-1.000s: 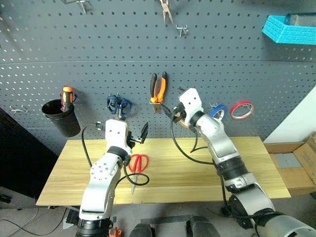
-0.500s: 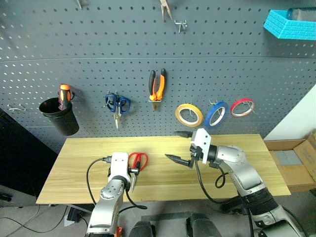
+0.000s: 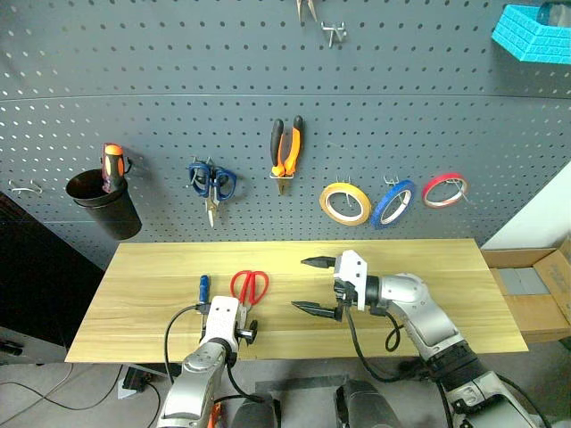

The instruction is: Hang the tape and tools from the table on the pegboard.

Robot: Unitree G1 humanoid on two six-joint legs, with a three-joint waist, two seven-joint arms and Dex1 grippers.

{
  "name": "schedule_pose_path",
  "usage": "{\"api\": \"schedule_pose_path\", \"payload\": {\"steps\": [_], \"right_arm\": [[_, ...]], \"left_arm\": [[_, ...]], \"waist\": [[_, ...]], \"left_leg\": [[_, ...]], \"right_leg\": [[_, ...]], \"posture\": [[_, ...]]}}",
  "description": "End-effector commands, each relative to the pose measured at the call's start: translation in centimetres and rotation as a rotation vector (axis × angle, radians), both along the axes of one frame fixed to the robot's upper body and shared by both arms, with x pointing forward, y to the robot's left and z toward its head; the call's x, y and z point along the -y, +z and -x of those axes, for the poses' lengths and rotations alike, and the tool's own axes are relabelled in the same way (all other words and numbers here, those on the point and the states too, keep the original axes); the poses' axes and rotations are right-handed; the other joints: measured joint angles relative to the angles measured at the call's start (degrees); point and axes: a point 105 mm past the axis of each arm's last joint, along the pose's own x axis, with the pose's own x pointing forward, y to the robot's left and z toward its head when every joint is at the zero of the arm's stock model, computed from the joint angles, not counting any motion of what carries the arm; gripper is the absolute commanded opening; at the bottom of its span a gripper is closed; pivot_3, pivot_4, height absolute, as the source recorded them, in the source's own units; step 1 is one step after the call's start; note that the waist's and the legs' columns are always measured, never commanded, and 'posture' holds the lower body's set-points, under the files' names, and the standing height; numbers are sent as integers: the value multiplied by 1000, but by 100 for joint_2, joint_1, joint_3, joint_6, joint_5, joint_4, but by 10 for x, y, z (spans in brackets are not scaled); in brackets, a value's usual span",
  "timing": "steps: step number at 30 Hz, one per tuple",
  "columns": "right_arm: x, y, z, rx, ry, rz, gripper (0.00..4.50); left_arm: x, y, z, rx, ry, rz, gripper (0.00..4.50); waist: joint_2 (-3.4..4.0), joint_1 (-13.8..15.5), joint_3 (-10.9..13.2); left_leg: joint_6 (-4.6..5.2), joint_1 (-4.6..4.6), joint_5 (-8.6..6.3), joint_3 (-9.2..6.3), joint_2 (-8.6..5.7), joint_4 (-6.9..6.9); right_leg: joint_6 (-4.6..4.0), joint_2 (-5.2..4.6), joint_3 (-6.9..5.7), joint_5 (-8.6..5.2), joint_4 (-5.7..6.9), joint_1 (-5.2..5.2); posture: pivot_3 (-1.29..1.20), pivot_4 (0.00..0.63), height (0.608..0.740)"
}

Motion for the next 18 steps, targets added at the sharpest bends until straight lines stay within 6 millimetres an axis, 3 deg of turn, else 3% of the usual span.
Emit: {"api": "schedule_pose_path", "payload": {"steps": [1,4,7,17,18], "right_arm": [[-5,11,-1,51,22,-14,4458],[-6,12,-3,56,21,-19,4458],[-7,12,-2,57,25,-19,4500],[-7,12,-4,66,21,-13,4500],[-7,12,-4,64,18,-14,4500]], "left_arm": [[-5,-7,3,-37,15,13,4500],[-3,-3,-4,-18,7,32,4500],[-3,-1,-9,-15,-3,38,3910],[-2,5,-19,10,-40,36,326],[-3,5,-20,10,-40,35,218]], "waist": [[0,1,0],[0,11,0],[0,11,0],[0,13,-1],[0,14,-1]], "left_leg": [[0,0,0,0,-1,0],[-1,0,0,-2,-1,1],[-1,0,0,-3,-1,0],[-4,-10,1,-8,-1,1],[-4,-10,1,-8,-1,1]], "right_leg": [[0,-1,0,0,0,1],[0,-1,-3,0,-1,1],[0,-1,-3,0,0,1],[0,-2,-6,0,-3,-5],[0,-2,-6,0,-3,-5]], "posture": [[-13,167,740],[-2,161,740],[-1,158,740],[-2,139,740],[-1,138,740]]}}
